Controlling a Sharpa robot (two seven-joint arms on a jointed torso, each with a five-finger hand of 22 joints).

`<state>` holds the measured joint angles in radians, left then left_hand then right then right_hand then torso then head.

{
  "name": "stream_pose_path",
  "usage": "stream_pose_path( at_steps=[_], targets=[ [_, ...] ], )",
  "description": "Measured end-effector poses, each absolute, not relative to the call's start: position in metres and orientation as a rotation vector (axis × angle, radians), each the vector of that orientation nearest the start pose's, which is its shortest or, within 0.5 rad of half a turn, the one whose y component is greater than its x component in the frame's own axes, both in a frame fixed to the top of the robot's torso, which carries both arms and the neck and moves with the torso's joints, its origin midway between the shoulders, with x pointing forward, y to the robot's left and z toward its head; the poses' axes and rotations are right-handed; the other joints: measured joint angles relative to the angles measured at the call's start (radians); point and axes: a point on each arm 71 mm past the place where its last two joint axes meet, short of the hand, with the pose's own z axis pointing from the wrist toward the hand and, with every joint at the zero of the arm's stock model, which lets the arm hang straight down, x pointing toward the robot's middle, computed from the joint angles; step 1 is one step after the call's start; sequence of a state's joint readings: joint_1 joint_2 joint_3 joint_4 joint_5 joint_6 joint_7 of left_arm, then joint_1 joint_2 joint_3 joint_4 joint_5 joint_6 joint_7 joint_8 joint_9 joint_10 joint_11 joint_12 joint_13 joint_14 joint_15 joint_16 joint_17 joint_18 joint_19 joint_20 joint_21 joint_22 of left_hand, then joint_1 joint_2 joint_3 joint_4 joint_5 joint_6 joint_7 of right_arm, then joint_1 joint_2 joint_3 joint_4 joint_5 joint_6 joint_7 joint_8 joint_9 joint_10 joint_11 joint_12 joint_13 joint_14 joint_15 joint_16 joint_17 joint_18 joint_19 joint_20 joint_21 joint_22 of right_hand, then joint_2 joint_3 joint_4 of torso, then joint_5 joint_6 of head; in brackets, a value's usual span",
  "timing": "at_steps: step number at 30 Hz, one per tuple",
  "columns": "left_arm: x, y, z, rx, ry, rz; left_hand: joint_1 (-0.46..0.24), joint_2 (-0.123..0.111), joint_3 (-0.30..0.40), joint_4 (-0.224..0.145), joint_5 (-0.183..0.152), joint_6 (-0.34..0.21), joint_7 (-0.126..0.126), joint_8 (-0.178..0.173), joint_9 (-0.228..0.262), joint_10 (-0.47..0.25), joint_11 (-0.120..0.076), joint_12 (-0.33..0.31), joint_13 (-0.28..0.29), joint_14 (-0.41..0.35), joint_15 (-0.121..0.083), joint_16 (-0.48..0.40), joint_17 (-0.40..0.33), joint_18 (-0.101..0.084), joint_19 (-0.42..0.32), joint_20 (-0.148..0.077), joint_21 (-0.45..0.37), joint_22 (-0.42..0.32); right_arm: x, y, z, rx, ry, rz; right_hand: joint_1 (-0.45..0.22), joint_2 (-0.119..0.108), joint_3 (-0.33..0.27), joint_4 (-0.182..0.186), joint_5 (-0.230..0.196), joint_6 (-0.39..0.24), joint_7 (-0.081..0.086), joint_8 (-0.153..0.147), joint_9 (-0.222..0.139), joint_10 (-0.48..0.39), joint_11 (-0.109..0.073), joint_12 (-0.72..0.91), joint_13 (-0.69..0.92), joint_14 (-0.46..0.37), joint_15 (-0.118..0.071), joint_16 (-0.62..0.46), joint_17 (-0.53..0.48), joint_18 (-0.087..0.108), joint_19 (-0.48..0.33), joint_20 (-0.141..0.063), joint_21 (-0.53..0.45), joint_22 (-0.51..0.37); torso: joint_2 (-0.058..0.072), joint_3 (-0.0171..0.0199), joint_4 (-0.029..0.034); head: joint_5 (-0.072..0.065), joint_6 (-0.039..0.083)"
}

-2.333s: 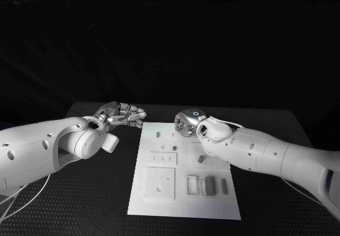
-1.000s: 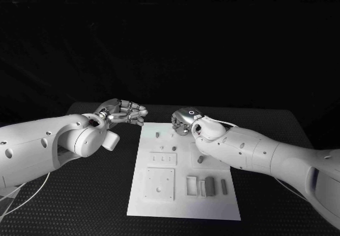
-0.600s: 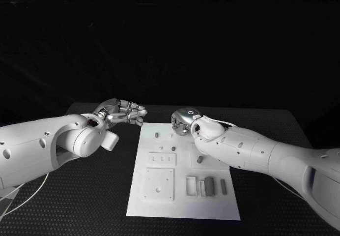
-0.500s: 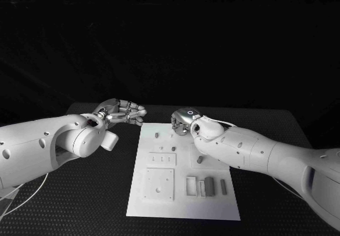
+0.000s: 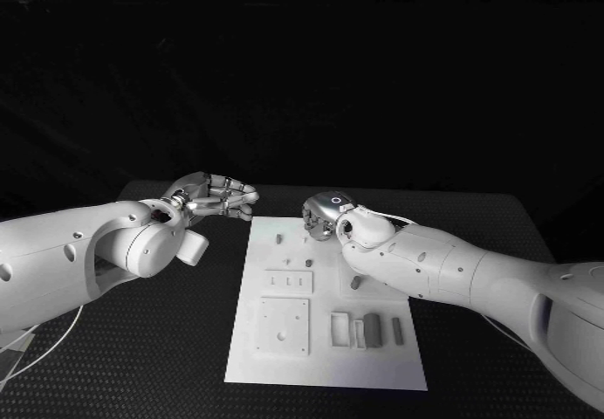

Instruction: Assemble the parts on the task board

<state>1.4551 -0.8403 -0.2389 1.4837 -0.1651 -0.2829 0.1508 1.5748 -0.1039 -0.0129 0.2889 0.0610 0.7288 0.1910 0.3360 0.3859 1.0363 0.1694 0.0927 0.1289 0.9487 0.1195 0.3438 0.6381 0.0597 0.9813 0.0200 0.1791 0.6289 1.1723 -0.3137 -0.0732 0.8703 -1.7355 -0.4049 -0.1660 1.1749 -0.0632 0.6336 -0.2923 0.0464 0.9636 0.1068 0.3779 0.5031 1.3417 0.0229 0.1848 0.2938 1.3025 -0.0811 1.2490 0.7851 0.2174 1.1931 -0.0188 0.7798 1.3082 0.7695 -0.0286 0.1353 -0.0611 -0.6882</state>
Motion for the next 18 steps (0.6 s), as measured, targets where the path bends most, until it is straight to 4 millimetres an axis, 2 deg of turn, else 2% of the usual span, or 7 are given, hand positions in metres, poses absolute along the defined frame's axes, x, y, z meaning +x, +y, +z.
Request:
stream_pose_path(
  at_steps=[7, 13, 15, 18],
  targets=[
    [0.5123, 0.2219, -0.1392, -0.885, 1.672, -1.280, 0.000, 0.000, 0.000, 0.000, 0.000, 0.000, 0.000, 0.000, 0.000, 0.003, 0.003, 0.000, 0.000, 0.000, 0.000, 0.000, 0.000, 0.000, 0.000, 0.000, 0.000, 0.000, 0.5686, -0.1069, -0.2311, -0.328, 1.535, 0.351, 0.001, 0.001, 0.000, 0.000, 0.000, 0.000, 0.000, -0.001, 0.000, 0.000, 0.000, 0.000, 0.001, 0.001, 0.001, 0.000, 0.000, 0.000, -0.001, 0.001, 0.000, 0.000, 0.001, -0.0007, 0.0008, 0.002, -0.004],
    [0.5124, 0.2218, -0.1386, -0.883, 1.672, -1.280, 0.000, 0.000, 0.000, 0.000, 0.000, 0.000, 0.000, 0.000, 0.000, 0.003, 0.003, 0.000, 0.001, 0.000, 0.000, 0.000, 0.001, 0.000, 0.000, 0.000, 0.000, 0.000, 0.5690, -0.1063, -0.2313, -0.322, 1.538, 0.355, 0.001, 0.001, 0.003, -0.003, 0.000, -0.001, 0.001, 0.001, 0.000, -0.001, 0.000, -0.001, 0.003, 0.001, 0.001, 0.000, -0.003, 0.000, -0.004, -0.001, 0.000, 0.000, 0.001, 0.0007, -0.0016, 0.003, -0.004],
    [0.5124, 0.2218, -0.1386, -0.882, 1.672, -1.280, 0.000, 0.000, 0.000, 0.000, 0.000, 0.000, 0.000, 0.000, 0.000, 0.003, 0.003, 0.000, 0.001, 0.000, 0.000, 0.000, 0.001, -0.001, 0.000, 0.000, 0.000, 0.000, 0.5691, -0.1064, -0.2314, -0.318, 1.540, 0.358, 0.001, 0.001, 0.005, -0.001, 0.000, -0.010, 0.010, 0.000, 0.000, -0.019, 0.011, -0.016, 0.004, 0.001, 0.001, 0.000, -0.006, 0.000, -0.007, -0.002, 0.000, 0.000, 0.001, 0.0007, -0.0023, 0.004, -0.004],
    [0.5124, 0.2217, -0.1385, -0.882, 1.672, -1.280, 0.000, 0.000, 0.000, 0.000, 0.000, 0.000, 0.000, 0.000, 0.000, 0.003, 0.003, 0.000, 0.001, 0.000, 0.000, 0.000, 0.001, -0.001, 0.000, 0.000, 0.000, 0.000, 0.5691, -0.1069, -0.2321, -0.312, 1.545, 0.361, 0.001, 0.001, 0.006, 0.000, 0.000, -0.027, 0.027, -0.021, 0.013, -0.043, 0.018, -0.031, 0.004, -0.004, 0.007, 0.000, -0.009, 0.000, -0.009, -0.002, 0.000, 0.000, 0.000, 0.0012, -0.0023, 0.004, -0.003]
  ],
)
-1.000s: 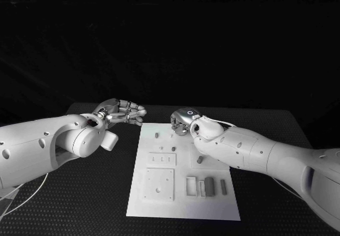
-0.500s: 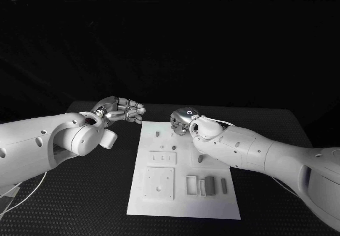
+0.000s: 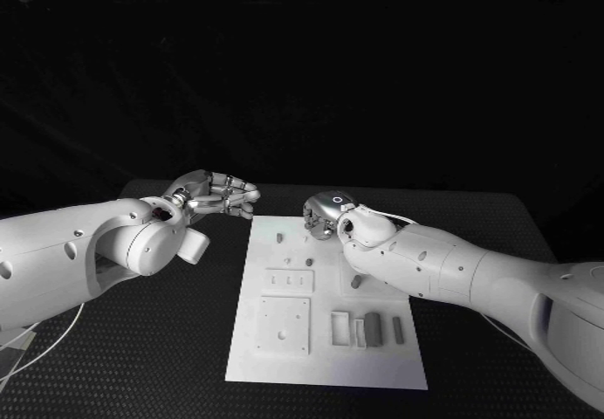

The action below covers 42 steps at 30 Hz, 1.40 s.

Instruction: Assemble the parts on the task board

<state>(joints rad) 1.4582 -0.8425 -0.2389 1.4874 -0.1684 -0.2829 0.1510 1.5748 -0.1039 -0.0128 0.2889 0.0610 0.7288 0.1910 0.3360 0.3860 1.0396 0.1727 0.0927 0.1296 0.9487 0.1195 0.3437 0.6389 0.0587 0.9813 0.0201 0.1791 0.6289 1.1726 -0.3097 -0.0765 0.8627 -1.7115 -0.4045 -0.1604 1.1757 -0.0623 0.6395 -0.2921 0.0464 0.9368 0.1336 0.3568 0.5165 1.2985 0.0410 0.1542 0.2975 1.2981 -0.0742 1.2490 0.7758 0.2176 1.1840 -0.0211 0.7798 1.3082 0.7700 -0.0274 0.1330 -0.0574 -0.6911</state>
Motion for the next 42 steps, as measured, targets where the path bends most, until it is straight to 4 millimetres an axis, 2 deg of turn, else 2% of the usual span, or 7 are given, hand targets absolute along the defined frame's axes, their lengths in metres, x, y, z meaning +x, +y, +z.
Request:
stream_pose_path(
  at_steps=[7, 16, 25, 28, 31, 34, 42],
  targets=[
    [0.512, 0.223, -0.138, -0.883, 1.670, -1.277, 0.000, 0.000, 0.000, 0.000, 0.000, 0.000, 0.000, 0.000, -0.001, 0.000, 0.000, -0.004, 0.000, -0.004, 0.004, -0.007, 0.002, -0.004, 0.000, 0.000, -0.005, 0.000, 0.570, -0.112, -0.234, -0.285, 1.556, 0.366, -0.028, -0.061, -0.006, 0.003, 0.000, -0.108, 0.039, -0.075, -0.024, -0.093, 0.029, -0.073, -0.026, 0.000, 0.050, 0.005, -0.010, -0.018, -0.008, 0.001, 0.000, 0.000, 0.000, 0.0001, -0.0005, 0.002, 0.002],
    [0.512, 0.225, -0.139, -0.887, 1.667, -1.271, 0.000, 0.000, 0.000, 0.000, 0.000, 0.000, 0.000, -0.004, -0.002, 0.000, 0.000, -0.008, 0.001, -0.004, 0.004, -0.007, 0.003, -0.005, -0.004, 0.003, -0.005, 0.000, 0.568, -0.121, -0.233, -0.255, 1.539, 0.376, -0.059, -0.114, -0.028, 0.006, 0.000, -0.165, 0.064, -0.092, -0.034, -0.167, 0.063, -0.090, -0.051, -0.003, 0.078, 0.005, -0.019, -0.041, -0.002, 0.003, -0.005, 0.000, 0.000, 0.0008, -0.0012, 0.005, 0.006],
    [0.513, 0.231, -0.139, -0.894, 1.661, -1.260, 0.000, 0.000, 0.000, 0.000, 0.000, 0.000, 0.000, -0.004, -0.002, 0.000, 0.000, -0.008, 0.001, -0.004, 0.004, -0.007, 0.003, -0.005, -0.004, 0.003, -0.004, 0.000, 0.565, -0.149, -0.207, -0.199, 1.480, 0.407, -0.065, -0.120, -0.028, 0.006, 0.000, -0.159, 0.058, -0.086, -0.032, -0.164, 0.073, -0.074, -0.049, -0.003, 0.077, 0.015, -0.023, -0.043, -0.003, 0.003, -0.006, 0.000, -0.001, 0.0032, -0.0054, 0.008, 0.020],
    [0.512, 0.232, -0.139, -0.896, 1.660, -1.259, -0.010, -0.010, -0.003, 0.003, 0.000, 0.000, 0.000, -0.005, -0.004, 0.000, 0.000, -0.012, 0.002, -0.007, 0.007, -0.011, 0.005, -0.006, -0.004, 0.003, -0.005, 0.000, 0.566, -0.163, -0.189, -0.173, 1.456, 0.408, -0.068, -0.123, -0.042, 0.013, 0.000, -0.155, 0.057, -0.086, -0.032, -0.064, 0.042, -0.009, -0.008, -0.001, 0.048, 0.015, -0.027, -0.047, 0.004, 0.004, -0.006, 0.000, -0.001, 0.0038, -0.0062, 0.006, 0.026],
    [0.512, 0.234, -0.139, -0.896, 1.660, -1.258, -0.015, -0.015, -0.003, 0.003, 0.000, 0.000, 0.000, -0.011, -0.005, 0.000, 0.000, -0.014, 0.002, -0.007, 0.008, -0.012, 0.007, -0.006, -0.004, 0.003, -0.009, 0.000, 0.570, -0.181, -0.175, -0.154, 1.451, 0.380, -0.090, -0.172, -0.063, 0.040, 0.004, -0.190, 0.030, -0.106, -0.039, 0.054, 0.015, 0.184, 0.154, -0.003, 0.027, 0.015, -0.031, -0.039, 0.006, 0.005, -0.013, 0.000, -0.001, 0.0041, -0.0071, 0.005, 0.030],
    [0.512, 0.234, -0.139, -0.895, 1.659, -1.257, -0.015, -0.015, -0.003, 0.003, 0.000, 0.000, 0.000, -0.011, -0.005, 0.000, 0.000, -0.014, 0.002, -0.007, 0.008, -0.012, 0.007, -0.007, -0.004, 0.003, -0.009, 0.000, 0.572, -0.197, -0.172, -0.142, 1.476, 0.351, -0.087, -0.184, -0.074, 0.065, 0.000, -0.212, 0.033, -0.109, -0.035, -0.065, 0.012, 0.594, 0.545, 0.001, 0.014, 0.069, -0.007, -0.028, 0.017, 0.005, -0.021, 0.000, -0.001, 0.0041, -0.0093, 0.002, 0.034],
    [0.512, 0.235, -0.139, -0.893, 1.659, -1.255, -0.015, -0.015, -0.003, 0.003, 0.000, 0.000, 0.000, -0.011, -0.005, 0.000, 0.000, -0.014, 0.003, -0.008, 0.007, -0.015, 0.009, -0.008, -0.004, 0.003, -0.009, 0.000, 0.575, -0.217, -0.183, -0.139, 1.611, 0.303, -0.085, -0.144, -0.090, 0.031, 0.007, -0.182, 0.034, -0.092, -0.013, -0.207, 0.018, 1.008, 0.883, 0.009, 0.026, 0.202, 0.080, -0.028, 0.054, -0.014, 0.018, 0.000, 0.003, 0.0091, -0.0176, 0.005, 0.040]
  ],
)
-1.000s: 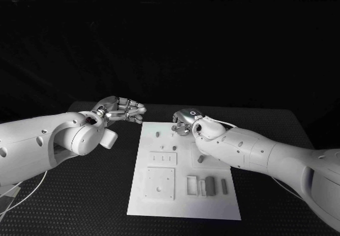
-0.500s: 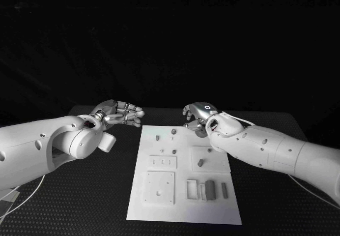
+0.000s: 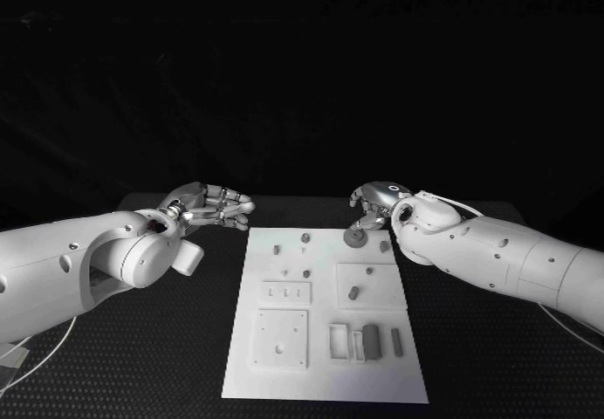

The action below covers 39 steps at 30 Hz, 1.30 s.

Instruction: Assemble the parts on the task board

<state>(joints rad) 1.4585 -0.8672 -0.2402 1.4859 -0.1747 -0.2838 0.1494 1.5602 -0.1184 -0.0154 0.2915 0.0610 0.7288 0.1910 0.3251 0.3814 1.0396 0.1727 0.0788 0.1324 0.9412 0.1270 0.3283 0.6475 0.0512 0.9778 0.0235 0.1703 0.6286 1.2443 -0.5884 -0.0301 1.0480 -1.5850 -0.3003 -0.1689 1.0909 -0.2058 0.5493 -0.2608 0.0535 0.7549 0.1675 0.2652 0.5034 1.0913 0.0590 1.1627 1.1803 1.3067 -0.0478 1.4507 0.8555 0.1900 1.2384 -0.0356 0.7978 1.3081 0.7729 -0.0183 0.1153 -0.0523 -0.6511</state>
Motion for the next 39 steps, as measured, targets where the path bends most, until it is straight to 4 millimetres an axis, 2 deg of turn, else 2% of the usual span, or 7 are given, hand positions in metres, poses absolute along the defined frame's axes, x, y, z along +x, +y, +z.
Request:
stream_pose_path(
  at_steps=[4, 11, 15, 23, 30, 34, 39],
  targets=[
    [0.512, 0.235, -0.139, -0.890, 1.659, -1.254, 0.000, 0.000, 0.000, 0.000, 0.000, 0.000, 0.000, 0.000, 0.000, 0.000, 0.000, 0.000, 0.000, 0.000, 0.000, 0.000, 0.000, 0.000, 0.000, 0.000, 0.000, 0.000, 0.576, -0.219, -0.188, -0.143, 1.666, 0.296, -0.011, 0.011, -0.002, -0.002, 0.000, 0.000, 0.000, 0.000, 0.001, -0.005, -0.001, 0.029, 0.013, -0.003, -0.003, 0.011, 0.019, 0.000, 0.000, 0.000, 0.008, 0.000, 0.001, 0.0009, -0.0006, -0.003, -0.002],
    [0.512, 0.235, -0.139, -0.886, 1.661, -1.253, 0.000, 0.000, 0.000, 0.000, 0.000, 0.000, 0.000, 0.000, 0.000, 0.000, 0.000, 0.000, 0.000, 0.000, 0.000, 0.000, 0.000, -0.003, 0.000, 0.000, 0.000, 0.001, 0.576, -0.222, -0.198, -0.154, 1.732, 0.294, -0.022, 0.022, -0.003, -0.003, 0.000, 0.005, -0.002, 0.000, 0.007, 0.004, -0.004, 0.069, 0.031, -0.001, -0.006, 0.028, 0.054, -0.003, 0.009, -0.006, 0.021, 0.000, 0.001, -0.0010, -0.0003, -0.005, -0.005],
    [0.512, 0.235, -0.139, -0.885, 1.661, -1.252, 0.000, 0.000, 0.000, 0.000, 0.000, 0.000, 0.000, 0.000, 0.000, 0.000, 0.000, 0.000, 0.000, 0.000, 0.000, 0.000, 0.000, 0.008, 0.000, 0.000, 0.000, 0.001, 0.575, -0.223, -0.202, -0.157, 1.752, 0.294, -0.023, 0.022, 0.002, -0.007, 0.000, 0.007, -0.001, 0.000, 0.009, 0.004, -0.004, 0.073, 0.031, -0.001, -0.006, 0.031, 0.056, -0.005, 0.005, -0.010, 0.021, 0.000, 0.001, -0.0010, -0.0006, -0.005, -0.008],
    [0.512, 0.236, -0.139, -0.884, 1.661, -1.251, 0.000, 0.000, 0.000, 0.000, 0.000, 0.000, 0.000, 0.000, 0.000, 0.000, 0.000, 0.000, 0.000, 0.000, 0.000, 0.000, 0.000, 0.008, 0.000, 0.000, 0.000, 0.001, 0.574, -0.224, -0.208, -0.161, 1.779, 0.294, -0.027, 0.038, 0.001, -0.012, 0.000, 0.021, -0.008, 0.011, 0.015, 0.004, -0.004, 0.080, 0.030, -0.001, -0.006, 0.035, 0.060, -0.007, 0.004, -0.011, 0.028, 0.000, 0.000, -0.0024, 0.0000, -0.008, -0.010],
    [0.512, 0.236, -0.139, -0.884, 1.662, -1.249, 0.000, 0.000, 0.000, 0.000, 0.000, 0.000, 0.000, 0.000, 0.000, 0.000, 0.000, 0.000, 0.001, 0.000, 0.000, 0.000, 0.000, 0.007, 0.000, 0.000, 0.000, 0.001, 0.574, -0.221, -0.215, -0.164, 1.795, 0.298, -0.023, 0.071, 0.004, -0.021, 0.000, 0.044, -0.024, 0.023, 0.024, 0.008, -0.007, 0.085, 0.019, 0.000, -0.006, 0.036, 0.059, -0.007, 0.001, -0.013, 0.031, 0.000, 0.000, -0.0024, 0.0007, -0.007, -0.011],
    [0.512, 0.236, -0.139, -0.883, 1.663, -1.249, 0.000, 0.000, 0.000, 0.000, 0.000, 0.000, 0.000, 0.000, 0.000, 0.000, 0.000, 0.000, 0.001, 0.000, 0.000, 0.000, 0.001, 0.007, 0.000, 0.000, 0.000, 0.001, 0.576, -0.220, -0.215, -0.162, 1.795, 0.299, -0.019, 0.103, 0.007, -0.024, 0.000, 0.053, -0.027, 0.026, 0.026, 0.004, -0.012, 0.086, 0.010, -0.001, -0.013, 0.036, 0.058, -0.008, -0.002, -0.016, 0.037, 0.000, 0.000, -0.0024, 0.0013, -0.005, -0.013],
    [0.512, 0.236, -0.139, -0.883, 1.665, -1.250, 0.000, 0.000, 0.000, 0.000, 0.000, 0.000, 0.000, 0.000, 0.000, 0.000, 0.000, 0.000, 0.001, 0.000, 0.000, 0.000, 0.001, 0.007, 0.000, 0.000, 0.000, 0.001, 0.577, -0.221, -0.215, -0.157, 1.795, 0.302, -0.021, 0.116, 0.007, -0.024, 0.000, 0.055, -0.029, 0.029, 0.026, 0.003, -0.013, 0.087, 0.005, -0.001, -0.013, 0.036, 0.058, -0.008, -0.002, -0.016, 0.037, 0.000, 0.000, -0.0025, 0.0028, -0.003, -0.015]
  ],
)
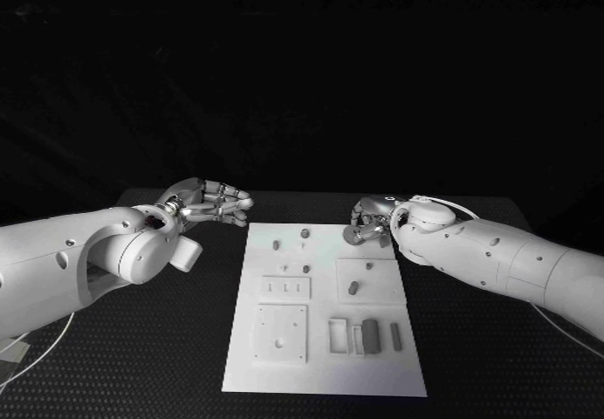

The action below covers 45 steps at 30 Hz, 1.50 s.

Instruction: Assemble the parts on the task board

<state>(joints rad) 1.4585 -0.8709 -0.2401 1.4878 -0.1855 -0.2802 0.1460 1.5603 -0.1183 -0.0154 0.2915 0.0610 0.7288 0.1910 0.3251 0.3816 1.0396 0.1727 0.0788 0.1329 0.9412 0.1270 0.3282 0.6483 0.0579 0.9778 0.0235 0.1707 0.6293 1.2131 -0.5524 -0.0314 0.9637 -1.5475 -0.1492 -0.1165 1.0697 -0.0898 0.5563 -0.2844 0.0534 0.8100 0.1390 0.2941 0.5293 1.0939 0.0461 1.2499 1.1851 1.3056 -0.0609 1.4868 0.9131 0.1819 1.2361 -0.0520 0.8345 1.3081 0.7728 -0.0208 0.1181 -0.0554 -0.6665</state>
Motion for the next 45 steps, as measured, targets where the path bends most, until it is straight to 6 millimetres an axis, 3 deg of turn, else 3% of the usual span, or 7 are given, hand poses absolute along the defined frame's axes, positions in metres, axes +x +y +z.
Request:
stream_pose_path(
  at_steps=[7, 15, 20, 30, 45],
  targets=[
    [0.511, 0.237, -0.139, -0.883, 1.665, -1.248, 0.000, 0.000, 0.000, 0.000, 0.000, 0.000, 0.000, 0.000, -0.001, 0.000, 0.000, 0.000, 0.001, 0.000, 0.000, 0.000, 0.001, -0.004, 0.000, 0.000, 0.000, 0.000, 0.578, -0.221, -0.216, -0.158, 1.794, 0.309, 0.006, 0.023, 0.003, -0.003, 0.000, 0.000, 0.000, -0.001, -0.004, -0.004, -0.004, 0.000, -0.007, 0.000, 0.000, 0.004, 0.000, 0.000, 0.000, 0.000, 0.004, 0.000, 0.000, 0.0001, -0.0014, 0.002, -0.005],
    [0.511, 0.237, -0.139, -0.881, 1.666, -1.248, 0.000, 0.000, 0.000, 0.000, 0.000, 0.000, 0.000, 0.000, -0.001, 0.000, 0.000, 0.000, 0.001, 0.000, 0.000, 0.000, 0.001, -0.005, 0.000, 0.000, 0.000, 0.000, 0.577, -0.220, -0.217, -0.200, 1.778, 0.295, 0.015, 0.032, 0.001, -0.004, 0.000, 0.005, -0.005, -0.002, -0.004, -0.004, -0.004, 0.000, -0.011, 0.000, 0.000, 0.004, -0.001, 0.000, -0.007, 0.000, 0.008, 0.000, 0.000, 0.0002, -0.0021, 0.001, -0.009],
    [0.513, 0.238, -0.139, -0.877, 1.664, -1.241, 0.000, 0.000, 0.000, 0.000, 0.000, 0.000, 0.000, 0.000, -0.001, 0.000, 0.000, 0.000, 0.001, 0.000, 0.000, 0.000, 0.001, -0.005, 0.000, 0.000, 0.000, 0.000, 0.574, -0.216, -0.218, -0.246, 1.758, 0.278, 0.031, 0.030, 0.004, -0.007, 0.000, 0.024, -0.024, 0.012, 0.002, -0.013, -0.013, 0.000, -0.022, -0.003, -0.012, 0.003, -0.005, 0.000, -0.012, -0.001, 0.010, 0.000, 0.000, 0.0003, -0.0028, 0.000, -0.011],
    [0.514, 0.236, -0.139, -0.871, 1.665, -1.240, 0.000, 0.000, 0.003, 0.003, 0.000, 0.000, 0.000, 0.000, -0.001, 0.000, 0.000, 0.000, 0.002, 0.000, 0.000, -0.004, 0.003, -0.006, 0.000, 0.000, -0.003, 0.000, 0.571, -0.212, -0.219, -0.283, 1.732, 0.268, 0.045, 0.053, 0.004, -0.007, -0.003, 0.024, -0.024, 0.029, 0.002, -0.014, -0.032, 0.000, -0.036, -0.004, -0.028, 0.003, -0.010, 0.001, -0.018, 0.001, 0.015, 0.000, -0.001, -0.0003, -0.0034, -0.003, -0.010],
    [0.514, 0.239, -0.139, -0.872, 1.663, -1.237, 0.000, 0.000, 0.005, 0.000, 0.000, 0.000, 0.000, 0.000, -0.001, 0.000, 0.000, 0.000, 0.001, 0.000, 0.000, -0.004, 0.003, -0.007, -0.004, 0.004, -0.003, 0.001, 0.558, -0.196, -0.215, -0.317, 1.675, 0.305, 0.043, 0.068, 0.001, -0.010, -0.004, 0.027, -0.027, 0.031, 0.001, -0.009, -0.038, 0.000, -0.040, -0.002, -0.037, 0.003, -0.010, 0.004, -0.018, 0.001, 0.019, 0.000, -0.002, -0.0015, -0.0028, 0.001, 0.000]
  ],
)
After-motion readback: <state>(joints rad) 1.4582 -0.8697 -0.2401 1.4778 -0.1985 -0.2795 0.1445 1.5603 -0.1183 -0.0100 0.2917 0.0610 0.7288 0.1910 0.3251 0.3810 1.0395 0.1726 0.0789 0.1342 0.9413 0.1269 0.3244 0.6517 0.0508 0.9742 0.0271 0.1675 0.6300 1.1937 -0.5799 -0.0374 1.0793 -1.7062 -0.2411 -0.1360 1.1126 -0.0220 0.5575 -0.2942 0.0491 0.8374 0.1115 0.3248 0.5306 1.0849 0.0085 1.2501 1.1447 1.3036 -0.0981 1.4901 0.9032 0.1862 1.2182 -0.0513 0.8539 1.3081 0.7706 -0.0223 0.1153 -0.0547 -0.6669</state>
